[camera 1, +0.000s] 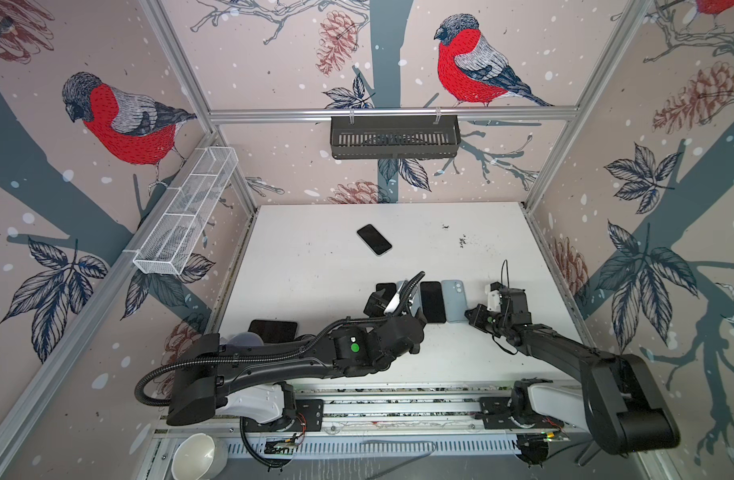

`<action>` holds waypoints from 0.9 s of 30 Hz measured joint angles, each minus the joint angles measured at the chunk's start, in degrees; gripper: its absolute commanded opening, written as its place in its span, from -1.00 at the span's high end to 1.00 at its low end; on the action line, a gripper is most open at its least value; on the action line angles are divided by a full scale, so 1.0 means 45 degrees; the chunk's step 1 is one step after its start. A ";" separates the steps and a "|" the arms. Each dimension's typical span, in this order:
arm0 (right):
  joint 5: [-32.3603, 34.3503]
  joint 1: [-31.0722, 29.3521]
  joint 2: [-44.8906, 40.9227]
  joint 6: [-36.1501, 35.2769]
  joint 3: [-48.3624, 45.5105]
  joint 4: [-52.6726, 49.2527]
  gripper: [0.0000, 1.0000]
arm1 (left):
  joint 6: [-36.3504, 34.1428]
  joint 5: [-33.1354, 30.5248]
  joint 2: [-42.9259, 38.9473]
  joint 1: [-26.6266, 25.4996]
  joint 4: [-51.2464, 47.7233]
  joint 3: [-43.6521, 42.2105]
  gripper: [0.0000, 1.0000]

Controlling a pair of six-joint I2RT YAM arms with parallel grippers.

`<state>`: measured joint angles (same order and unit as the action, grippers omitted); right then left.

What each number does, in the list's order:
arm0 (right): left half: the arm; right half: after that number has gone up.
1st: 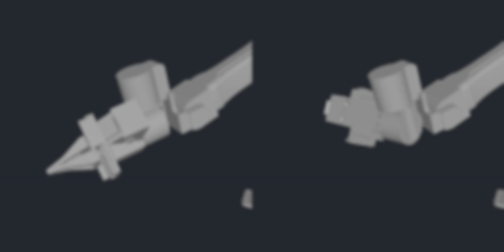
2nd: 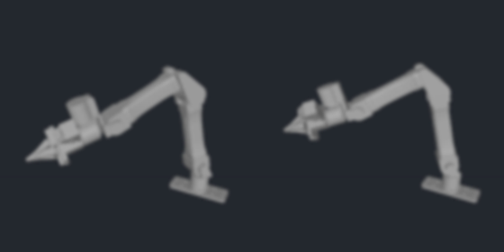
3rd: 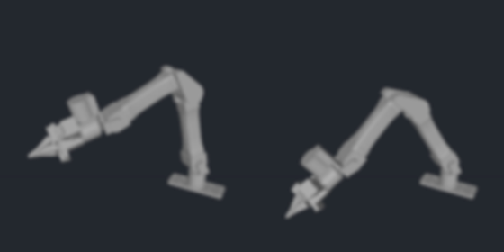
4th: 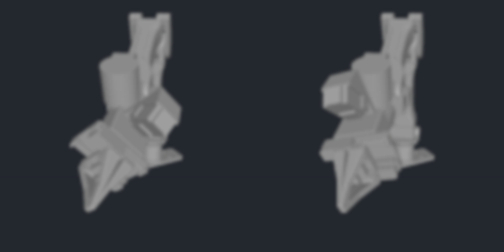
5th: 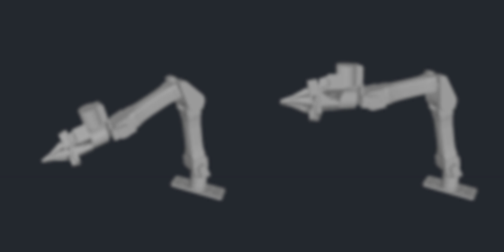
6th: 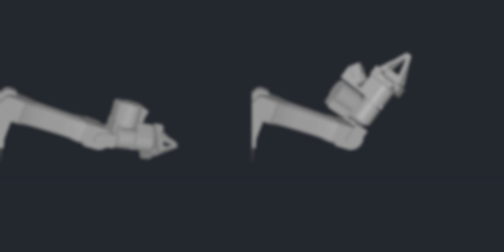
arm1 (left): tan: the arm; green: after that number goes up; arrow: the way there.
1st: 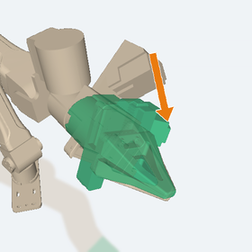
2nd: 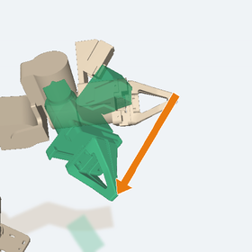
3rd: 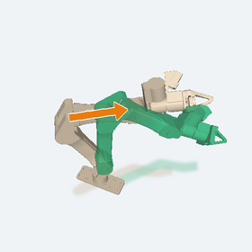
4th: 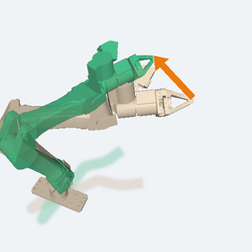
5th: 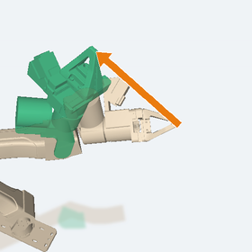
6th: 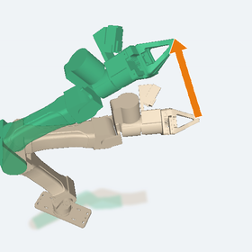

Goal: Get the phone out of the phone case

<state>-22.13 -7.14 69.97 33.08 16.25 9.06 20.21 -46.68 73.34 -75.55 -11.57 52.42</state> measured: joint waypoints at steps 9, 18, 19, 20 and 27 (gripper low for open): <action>0.0330 -0.0986 0.0267 0.0529 -0.0068 0.0767 1.00 | 0.0646 -0.0024 -0.0738 0.0044 -0.0495 -0.0340 -0.98; 0.0554 -0.2093 0.1297 0.1122 0.0097 0.2006 0.99 | 0.1224 -0.0083 -0.1525 0.0117 -0.0869 -0.0690 -0.98; 0.0573 -0.2210 0.1394 0.1307 0.0131 0.2098 1.00 | 0.1297 -0.0087 -0.1593 0.0121 -0.0913 -0.0719 -0.98; 0.0593 -0.2336 0.1477 0.1316 0.0151 0.2215 0.99 | 0.1394 -0.0087 -0.1666 0.0141 -0.0967 -0.0753 -0.98; 0.0908 -0.2822 0.1554 0.1647 0.0223 0.2370 0.37 | 0.1807 -0.0087 -0.1982 0.0175 -0.1302 -0.0835 -0.98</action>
<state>-18.04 -19.84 76.97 40.49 17.26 19.73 28.34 -47.07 64.42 -74.76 -17.43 48.66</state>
